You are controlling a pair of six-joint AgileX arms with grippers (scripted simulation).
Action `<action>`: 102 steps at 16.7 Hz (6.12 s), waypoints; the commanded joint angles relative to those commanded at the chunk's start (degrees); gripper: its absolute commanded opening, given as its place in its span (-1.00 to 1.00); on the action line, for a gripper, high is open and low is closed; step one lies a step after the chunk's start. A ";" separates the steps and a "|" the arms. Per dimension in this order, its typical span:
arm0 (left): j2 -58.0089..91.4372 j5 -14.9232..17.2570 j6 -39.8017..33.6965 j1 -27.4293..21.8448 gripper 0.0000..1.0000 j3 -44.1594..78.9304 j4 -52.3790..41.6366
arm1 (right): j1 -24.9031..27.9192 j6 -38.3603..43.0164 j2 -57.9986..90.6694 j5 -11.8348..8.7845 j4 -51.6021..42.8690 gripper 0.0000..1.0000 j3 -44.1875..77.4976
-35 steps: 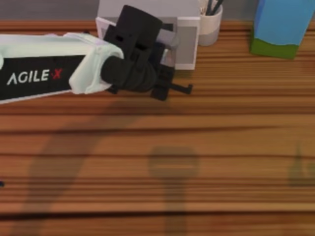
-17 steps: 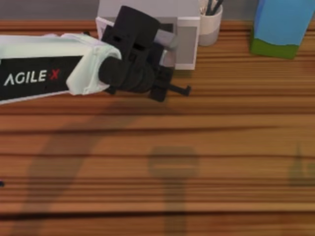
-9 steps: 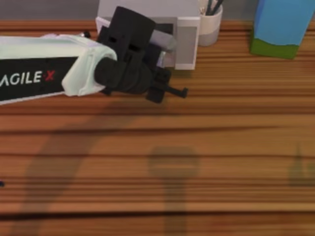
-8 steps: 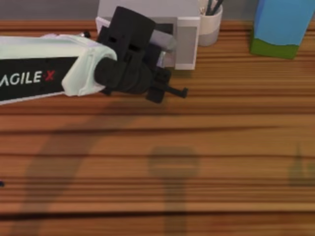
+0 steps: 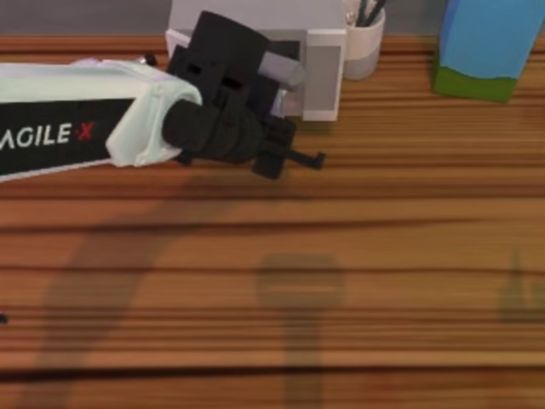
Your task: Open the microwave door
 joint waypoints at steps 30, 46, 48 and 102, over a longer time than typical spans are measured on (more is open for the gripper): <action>-1.43 2.57 2.98 1.09 -1.00 -1.93 0.45 | 0.00 0.00 0.00 0.00 0.00 1.00 0.00; -1.57 3.47 3.30 0.94 -1.00 -2.30 0.38 | 0.00 0.00 0.00 0.00 0.00 1.00 0.00; -2.13 4.18 4.39 1.50 -1.00 -2.80 0.55 | 0.00 0.00 0.00 0.00 0.00 1.00 0.00; -4.09 8.31 9.71 3.76 -1.00 -5.34 0.60 | 0.00 0.00 0.00 0.00 0.00 1.00 0.00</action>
